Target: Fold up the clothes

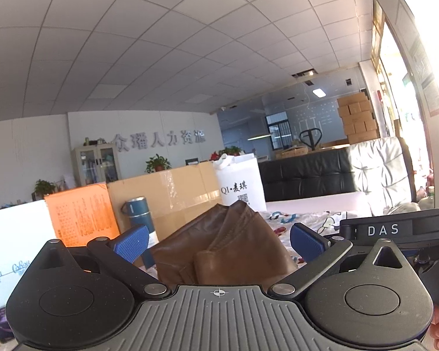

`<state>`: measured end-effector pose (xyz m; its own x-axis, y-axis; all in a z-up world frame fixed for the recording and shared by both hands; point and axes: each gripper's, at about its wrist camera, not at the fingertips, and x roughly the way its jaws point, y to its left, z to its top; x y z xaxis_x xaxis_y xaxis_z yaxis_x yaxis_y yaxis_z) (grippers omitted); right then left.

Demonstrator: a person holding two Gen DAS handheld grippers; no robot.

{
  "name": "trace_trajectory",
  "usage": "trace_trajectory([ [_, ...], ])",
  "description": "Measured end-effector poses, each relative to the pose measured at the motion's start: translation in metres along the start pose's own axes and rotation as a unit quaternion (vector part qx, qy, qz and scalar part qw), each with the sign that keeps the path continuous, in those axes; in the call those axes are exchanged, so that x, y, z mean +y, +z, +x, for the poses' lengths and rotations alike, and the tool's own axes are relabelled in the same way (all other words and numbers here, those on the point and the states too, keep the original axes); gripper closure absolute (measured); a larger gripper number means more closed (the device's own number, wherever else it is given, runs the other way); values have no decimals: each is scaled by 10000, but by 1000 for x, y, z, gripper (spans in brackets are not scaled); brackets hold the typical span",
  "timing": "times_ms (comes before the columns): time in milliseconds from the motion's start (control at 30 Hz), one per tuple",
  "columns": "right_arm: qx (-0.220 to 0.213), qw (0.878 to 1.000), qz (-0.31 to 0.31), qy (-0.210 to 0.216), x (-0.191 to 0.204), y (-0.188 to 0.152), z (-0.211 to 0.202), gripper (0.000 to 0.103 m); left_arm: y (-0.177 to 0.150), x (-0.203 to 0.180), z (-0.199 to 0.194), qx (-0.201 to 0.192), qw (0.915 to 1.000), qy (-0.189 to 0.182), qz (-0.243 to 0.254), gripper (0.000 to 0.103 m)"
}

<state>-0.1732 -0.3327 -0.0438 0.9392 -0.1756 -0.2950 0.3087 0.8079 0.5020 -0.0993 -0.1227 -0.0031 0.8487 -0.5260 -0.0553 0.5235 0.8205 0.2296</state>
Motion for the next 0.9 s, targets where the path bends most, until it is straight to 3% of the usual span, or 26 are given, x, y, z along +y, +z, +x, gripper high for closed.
trace_trajectory([
  [133, -179, 9995, -186, -185, 19, -7, 23, 0, -11, 33, 27, -61, 9995, -45, -300, 0],
  [300, -340, 9977, -422, -414, 49, -14, 46, 0, -27, 70, 47, 198, 9974, 62, -694, 0],
  [433, -462, 9959, -429, -646, 66, -21, 55, 0, -38, 89, 45, 430, 9948, 225, -897, 0],
  [533, -439, 9937, -574, -862, 81, -24, 62, 0, -39, 96, 40, 348, 9935, 472, -975, 0],
  [667, -506, 9896, -778, -1102, 96, -26, 68, 0, -42, 101, 41, 372, 9950, 521, -767, 0],
  [733, -539, 9878, -832, -1203, 98, -27, 72, 0, -43, 110, 44, 423, 9930, 540, -961, 0],
  [900, -532, 9871, -836, -1255, 101, -29, 79, 0, -46, 129, 46, 498, 9887, 820, -1154, 0],
])
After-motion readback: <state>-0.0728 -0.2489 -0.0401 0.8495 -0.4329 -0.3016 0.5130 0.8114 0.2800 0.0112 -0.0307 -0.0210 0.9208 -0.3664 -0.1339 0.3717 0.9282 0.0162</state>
